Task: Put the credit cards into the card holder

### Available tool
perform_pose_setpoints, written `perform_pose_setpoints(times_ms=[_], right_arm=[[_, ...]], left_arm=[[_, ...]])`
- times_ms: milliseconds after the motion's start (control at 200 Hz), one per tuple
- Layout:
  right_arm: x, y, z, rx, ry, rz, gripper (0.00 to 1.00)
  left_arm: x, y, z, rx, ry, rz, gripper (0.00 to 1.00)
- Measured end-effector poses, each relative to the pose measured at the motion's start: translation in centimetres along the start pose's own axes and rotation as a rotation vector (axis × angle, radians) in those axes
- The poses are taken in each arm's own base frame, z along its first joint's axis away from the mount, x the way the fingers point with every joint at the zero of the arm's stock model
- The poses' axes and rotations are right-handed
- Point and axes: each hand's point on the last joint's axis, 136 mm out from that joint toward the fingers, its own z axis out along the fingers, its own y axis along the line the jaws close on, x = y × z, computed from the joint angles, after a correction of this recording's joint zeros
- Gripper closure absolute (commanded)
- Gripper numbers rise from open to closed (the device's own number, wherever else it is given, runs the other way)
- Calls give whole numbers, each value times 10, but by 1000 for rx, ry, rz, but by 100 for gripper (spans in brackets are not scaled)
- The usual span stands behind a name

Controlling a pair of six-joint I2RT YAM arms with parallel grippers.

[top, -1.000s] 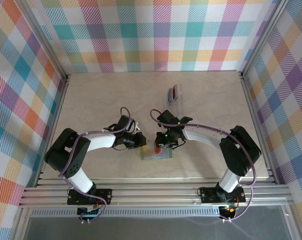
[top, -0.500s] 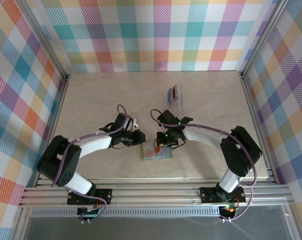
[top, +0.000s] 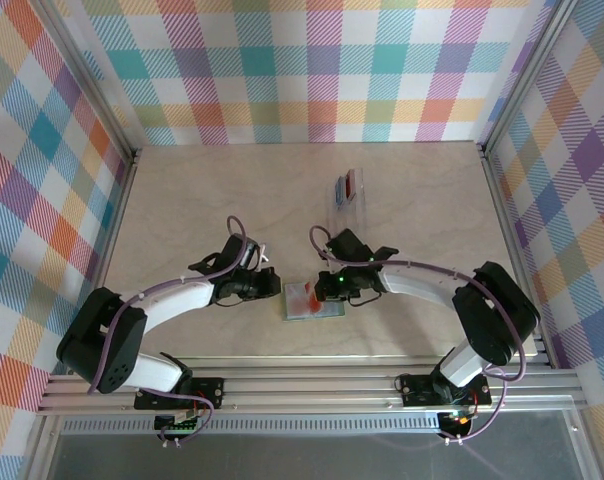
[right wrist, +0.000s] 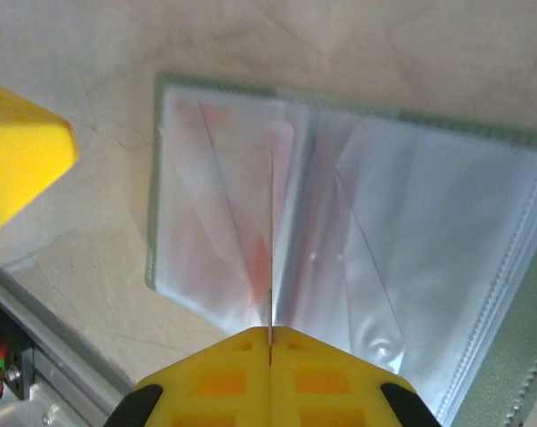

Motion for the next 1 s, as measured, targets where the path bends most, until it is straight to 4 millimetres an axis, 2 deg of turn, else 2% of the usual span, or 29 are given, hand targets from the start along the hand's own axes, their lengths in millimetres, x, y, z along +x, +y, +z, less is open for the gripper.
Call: perform_pose_setpoints(times_ms=[225,470,1005], right_arm=[[3,0,-5,-123,5,41,100],[2,4,-10,-212,14,63,100],[7,-3,-10,-251,52,107,100]], left_arm=[[10,0,9,16,46,-3,99],[20,11,23,-11,98,-25,100],[20,13,24,-16,102,-27,100]])
